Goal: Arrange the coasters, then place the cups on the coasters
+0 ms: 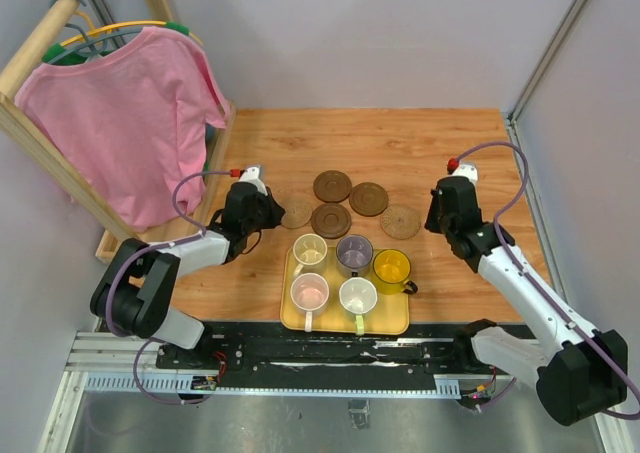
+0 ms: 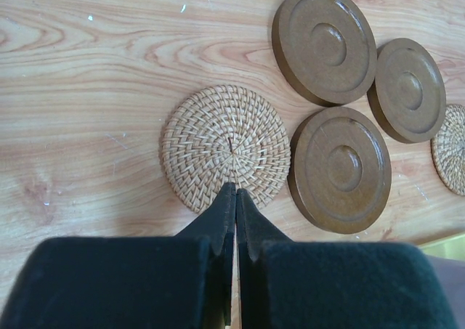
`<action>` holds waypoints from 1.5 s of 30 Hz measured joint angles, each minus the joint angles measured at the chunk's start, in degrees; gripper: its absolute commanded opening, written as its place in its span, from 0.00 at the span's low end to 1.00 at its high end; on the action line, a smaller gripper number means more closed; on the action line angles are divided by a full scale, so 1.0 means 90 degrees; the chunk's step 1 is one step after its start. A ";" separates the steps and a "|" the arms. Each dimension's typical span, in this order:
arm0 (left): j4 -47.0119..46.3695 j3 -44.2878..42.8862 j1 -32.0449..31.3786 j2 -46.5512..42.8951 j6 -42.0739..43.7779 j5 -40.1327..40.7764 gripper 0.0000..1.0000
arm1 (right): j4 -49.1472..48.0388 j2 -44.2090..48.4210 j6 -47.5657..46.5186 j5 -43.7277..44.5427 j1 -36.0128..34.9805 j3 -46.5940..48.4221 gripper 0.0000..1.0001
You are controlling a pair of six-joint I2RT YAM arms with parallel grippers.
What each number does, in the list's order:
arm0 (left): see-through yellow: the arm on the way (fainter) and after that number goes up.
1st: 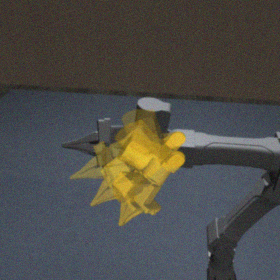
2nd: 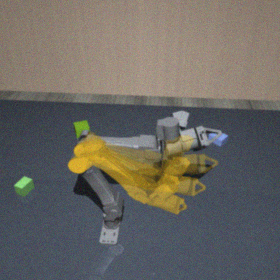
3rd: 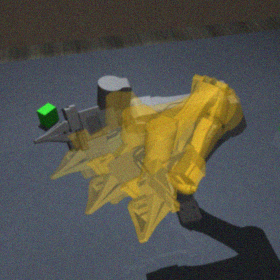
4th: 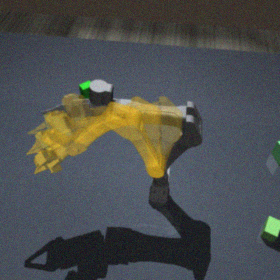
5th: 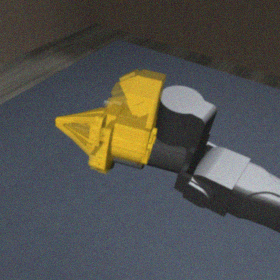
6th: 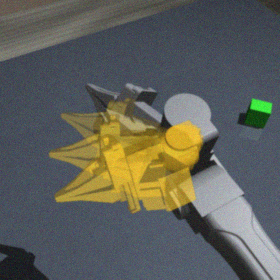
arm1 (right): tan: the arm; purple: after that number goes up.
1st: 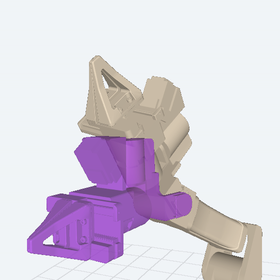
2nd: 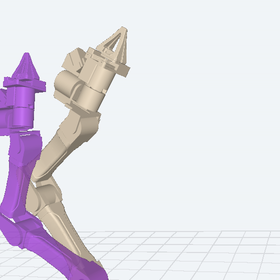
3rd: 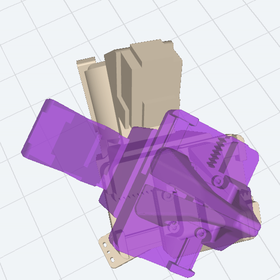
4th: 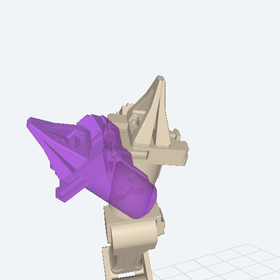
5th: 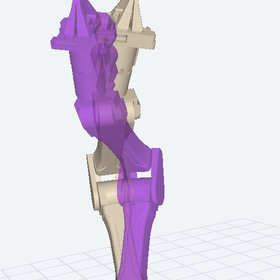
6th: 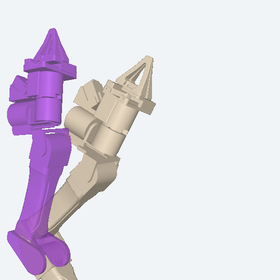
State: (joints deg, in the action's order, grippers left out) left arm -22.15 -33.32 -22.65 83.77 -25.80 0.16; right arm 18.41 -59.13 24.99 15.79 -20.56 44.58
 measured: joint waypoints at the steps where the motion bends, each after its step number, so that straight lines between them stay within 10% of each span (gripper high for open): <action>1: -0.0002 -0.0002 0.0000 0.0000 0.0007 0.0000 0.01 | -0.0002 0.0012 -0.0019 0.0034 0.0000 -0.0046 0.01; 45: 0.0189 -0.1088 -0.0053 0.1736 0.0090 -0.0117 0.01 | -0.1205 -0.3932 -0.0032 -0.1137 0.0046 0.0792 0.01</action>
State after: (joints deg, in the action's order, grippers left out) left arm -20.45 -43.11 -23.14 99.39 -24.99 -0.89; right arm 7.57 -94.52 24.71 5.56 -20.14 51.70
